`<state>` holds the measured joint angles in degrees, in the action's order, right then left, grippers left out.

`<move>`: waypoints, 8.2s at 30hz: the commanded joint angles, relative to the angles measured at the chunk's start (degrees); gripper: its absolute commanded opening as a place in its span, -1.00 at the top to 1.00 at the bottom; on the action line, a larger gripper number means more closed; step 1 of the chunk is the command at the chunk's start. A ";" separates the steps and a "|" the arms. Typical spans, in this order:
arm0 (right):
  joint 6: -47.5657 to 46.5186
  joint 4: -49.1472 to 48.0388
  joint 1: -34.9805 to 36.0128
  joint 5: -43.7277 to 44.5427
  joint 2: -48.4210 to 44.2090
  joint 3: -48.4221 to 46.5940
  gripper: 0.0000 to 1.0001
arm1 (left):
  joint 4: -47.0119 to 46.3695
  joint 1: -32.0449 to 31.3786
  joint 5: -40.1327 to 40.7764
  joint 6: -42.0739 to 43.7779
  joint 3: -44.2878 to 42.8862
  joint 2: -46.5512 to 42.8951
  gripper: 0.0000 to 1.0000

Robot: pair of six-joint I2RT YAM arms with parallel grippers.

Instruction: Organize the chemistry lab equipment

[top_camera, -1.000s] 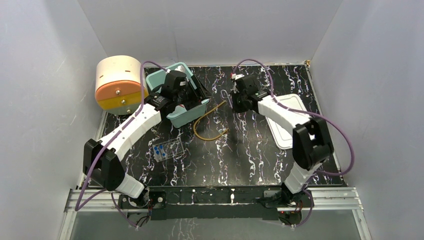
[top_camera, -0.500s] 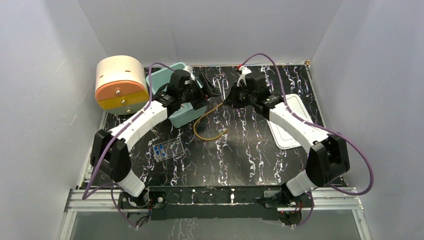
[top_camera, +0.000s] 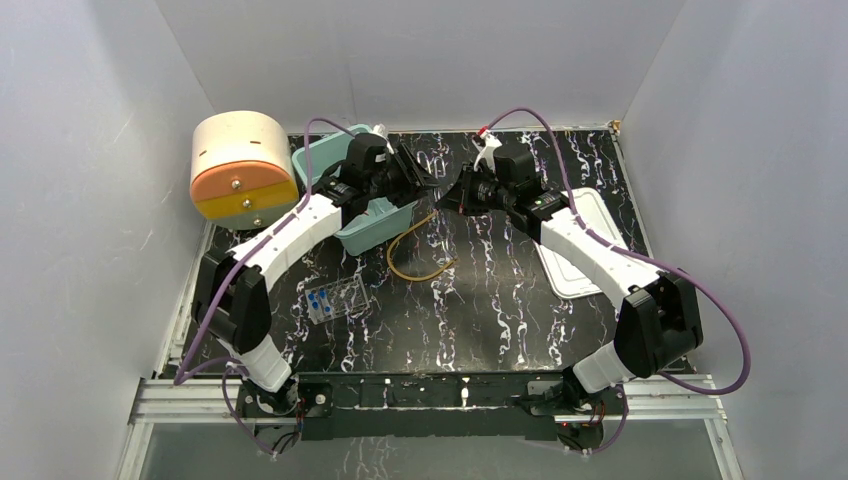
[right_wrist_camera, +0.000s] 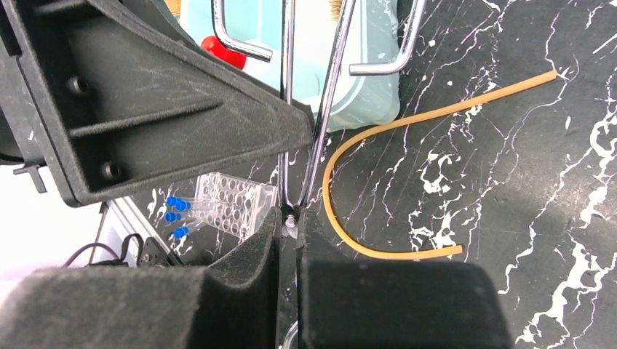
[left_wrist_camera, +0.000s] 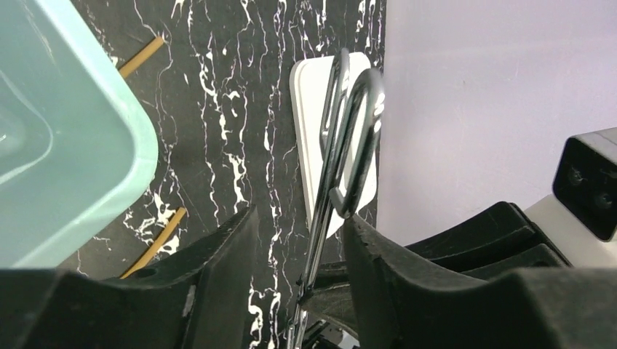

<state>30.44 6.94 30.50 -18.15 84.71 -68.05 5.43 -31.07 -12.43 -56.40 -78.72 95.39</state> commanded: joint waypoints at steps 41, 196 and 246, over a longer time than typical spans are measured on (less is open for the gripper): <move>0.68 -0.30 0.43 5.73 -8.93 0.76 -0.24 | 8.22 16.42 7.15 15.50 -16.30 2.82 1.00; -20.76 -0.94 25.75 42.28 -0.13 6.02 1.00 | 29.66 23.60 3.60 12.82 -8.10 -19.81 -0.37; -31.96 -25.78 14.32 2.51 28.88 -32.78 1.00 | 38.08 24.04 14.50 11.20 -1.69 -25.61 -0.43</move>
<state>-2.92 -17.28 44.58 -12.19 111.07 -96.47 42.74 -7.55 2.04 -46.06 -80.05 71.85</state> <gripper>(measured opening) 0.011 0.716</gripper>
